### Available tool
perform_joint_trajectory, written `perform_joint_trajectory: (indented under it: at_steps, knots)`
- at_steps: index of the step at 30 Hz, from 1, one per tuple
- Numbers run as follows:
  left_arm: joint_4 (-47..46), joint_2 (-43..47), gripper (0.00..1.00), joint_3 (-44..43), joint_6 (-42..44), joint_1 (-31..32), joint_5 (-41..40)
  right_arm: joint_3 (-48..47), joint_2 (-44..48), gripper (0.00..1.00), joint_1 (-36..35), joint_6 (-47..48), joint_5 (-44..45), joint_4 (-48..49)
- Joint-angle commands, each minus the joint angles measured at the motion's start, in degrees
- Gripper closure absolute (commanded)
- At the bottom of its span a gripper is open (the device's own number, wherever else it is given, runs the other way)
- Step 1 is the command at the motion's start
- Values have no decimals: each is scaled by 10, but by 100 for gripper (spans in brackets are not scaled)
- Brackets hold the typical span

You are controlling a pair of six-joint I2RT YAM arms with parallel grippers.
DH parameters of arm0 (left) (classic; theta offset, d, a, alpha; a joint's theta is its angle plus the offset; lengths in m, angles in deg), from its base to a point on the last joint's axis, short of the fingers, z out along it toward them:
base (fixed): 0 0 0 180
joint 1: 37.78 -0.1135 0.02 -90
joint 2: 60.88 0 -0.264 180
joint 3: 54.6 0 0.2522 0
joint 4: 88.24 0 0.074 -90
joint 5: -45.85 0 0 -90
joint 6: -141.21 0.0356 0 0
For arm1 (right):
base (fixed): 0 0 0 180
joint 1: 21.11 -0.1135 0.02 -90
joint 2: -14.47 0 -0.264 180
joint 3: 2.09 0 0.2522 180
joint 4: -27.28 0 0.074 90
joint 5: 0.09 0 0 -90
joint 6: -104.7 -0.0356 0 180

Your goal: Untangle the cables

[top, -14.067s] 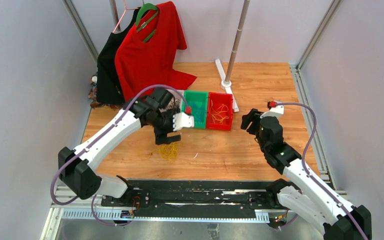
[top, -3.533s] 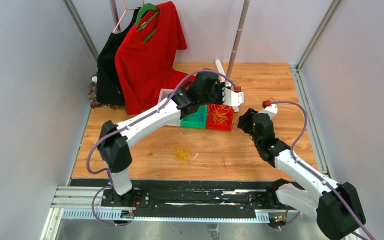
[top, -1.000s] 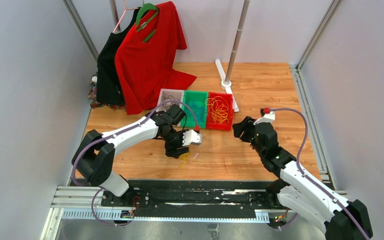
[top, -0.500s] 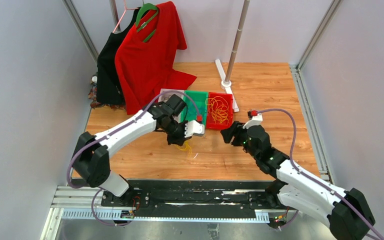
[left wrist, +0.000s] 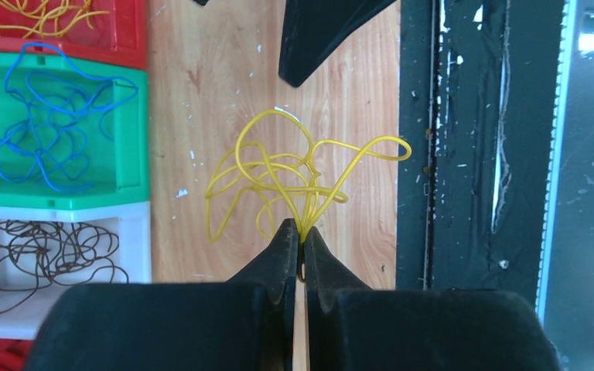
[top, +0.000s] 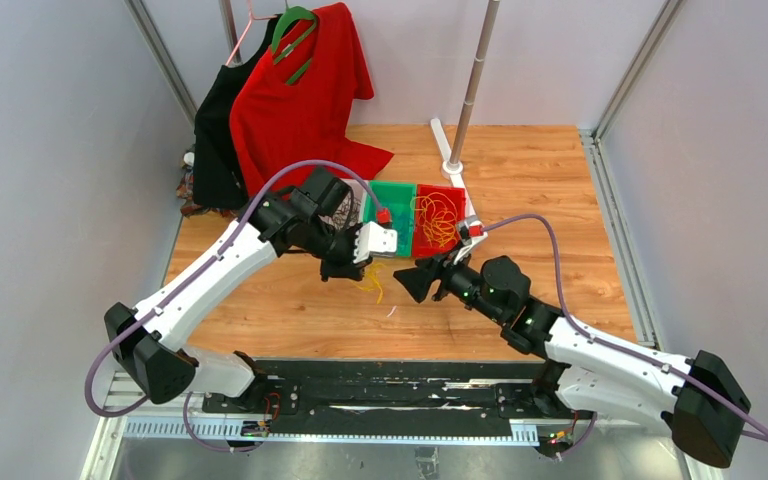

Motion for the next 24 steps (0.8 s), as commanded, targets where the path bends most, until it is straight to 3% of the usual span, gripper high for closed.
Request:
perform_joint_trajectory:
  at_steps: [1,8,18,20,23,24]
  knots:
    - [21,13,99,-27,-8,-2,37,-36,-12,32,-12,14,-32,41]
    - [21,9,99,-52,-10,-2,45,-60,-49,37,-13,18,-84,57]
    - [22,17,99,-57,13,-2,77,-107,-100,59,-17,13,-82,77]
    - [23,19,99,-66,25,-2,75,-117,-115,68,-20,9,-90,84]
    - [30,28,99,-79,50,-2,73,-114,-117,94,-21,10,-76,88]
    - [33,33,99,-79,62,-2,70,-109,-110,99,-21,13,-61,79]
